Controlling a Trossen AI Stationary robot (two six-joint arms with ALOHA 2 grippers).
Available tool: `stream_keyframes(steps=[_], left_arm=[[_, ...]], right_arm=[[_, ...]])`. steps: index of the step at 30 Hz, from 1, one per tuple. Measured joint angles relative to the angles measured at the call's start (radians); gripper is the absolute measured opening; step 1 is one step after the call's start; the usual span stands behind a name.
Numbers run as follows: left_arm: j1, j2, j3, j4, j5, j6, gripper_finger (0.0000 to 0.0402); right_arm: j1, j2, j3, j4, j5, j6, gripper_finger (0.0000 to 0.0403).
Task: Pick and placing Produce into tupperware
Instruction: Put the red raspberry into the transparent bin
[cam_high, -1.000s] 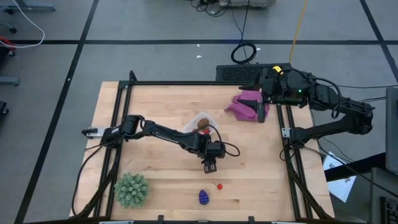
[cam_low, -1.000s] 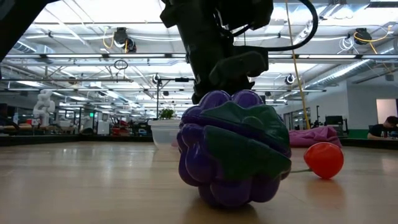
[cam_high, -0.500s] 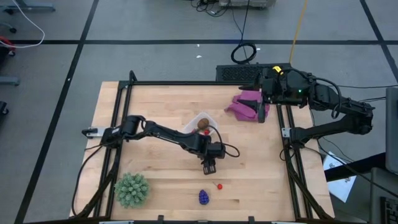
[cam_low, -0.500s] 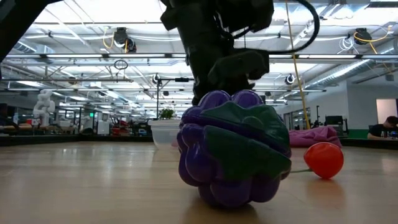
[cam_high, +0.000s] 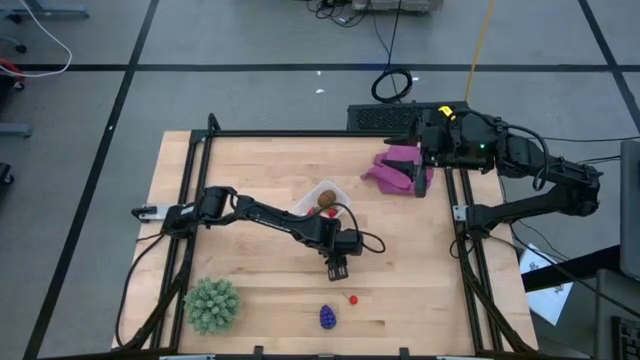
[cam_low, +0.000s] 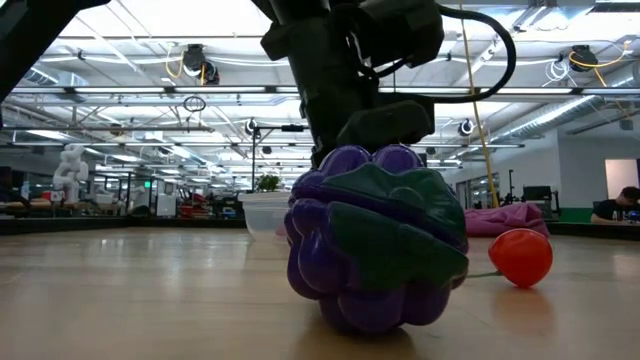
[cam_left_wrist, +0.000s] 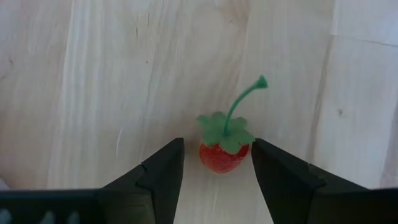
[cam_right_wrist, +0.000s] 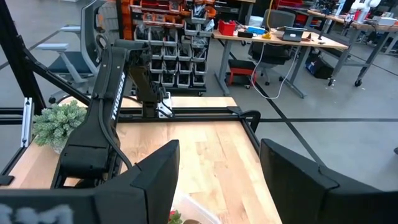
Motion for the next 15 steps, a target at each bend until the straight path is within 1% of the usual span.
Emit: stream_keyframes(steps=[10, 12, 15], left_arm=[[0.0, 0.0, 0.0, 0.001, 0.0, -0.002, 0.0196], [0.0, 0.0, 0.0, 0.001, -0.001, -0.002, 0.0189], [0.0, 0.0, 0.0, 0.001, -0.002, -0.002, 0.0167]], right_arm=[[0.0, 0.0, 0.0, 0.0, 0.0, 0.0, 0.0215], [0.0, 0.0, 0.0, 0.0, 0.0, 0.0, 0.0215], [0.0, 0.0, 0.0, 0.0, 0.0, 0.0, 0.0215]])
